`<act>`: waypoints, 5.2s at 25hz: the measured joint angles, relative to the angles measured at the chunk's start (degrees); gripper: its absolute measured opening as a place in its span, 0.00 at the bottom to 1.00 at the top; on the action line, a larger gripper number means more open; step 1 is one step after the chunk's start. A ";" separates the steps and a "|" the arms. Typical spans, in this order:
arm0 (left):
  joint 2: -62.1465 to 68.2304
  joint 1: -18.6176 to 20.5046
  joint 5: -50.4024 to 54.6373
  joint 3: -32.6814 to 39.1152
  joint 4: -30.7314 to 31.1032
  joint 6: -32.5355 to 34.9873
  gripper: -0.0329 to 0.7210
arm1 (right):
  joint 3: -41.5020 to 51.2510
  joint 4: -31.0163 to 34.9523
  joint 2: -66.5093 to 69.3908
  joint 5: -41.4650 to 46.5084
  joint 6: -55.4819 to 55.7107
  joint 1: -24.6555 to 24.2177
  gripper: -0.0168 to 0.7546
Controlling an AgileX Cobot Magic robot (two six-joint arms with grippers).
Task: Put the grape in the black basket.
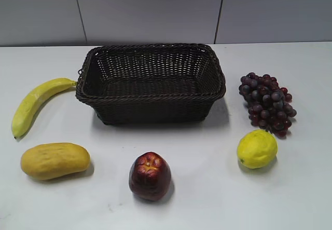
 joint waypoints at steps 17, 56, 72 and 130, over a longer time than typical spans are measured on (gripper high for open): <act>0.00 0.00 0.00 0.00 0.00 0.00 0.36 | 0.00 0.00 0.00 0.00 0.11 0.00 0.79; 0.00 0.00 0.00 0.00 0.00 0.00 0.36 | -25.13 1.53 82.22 -33.09 -0.91 5.57 0.90; 0.00 0.00 0.00 0.00 0.00 0.00 0.36 | -42.89 -1.49 114.31 -30.25 -0.80 6.73 0.90; 0.00 0.00 0.00 0.00 0.00 0.00 0.36 | -74.95 2.91 109.66 -7.82 -7.45 26.04 0.37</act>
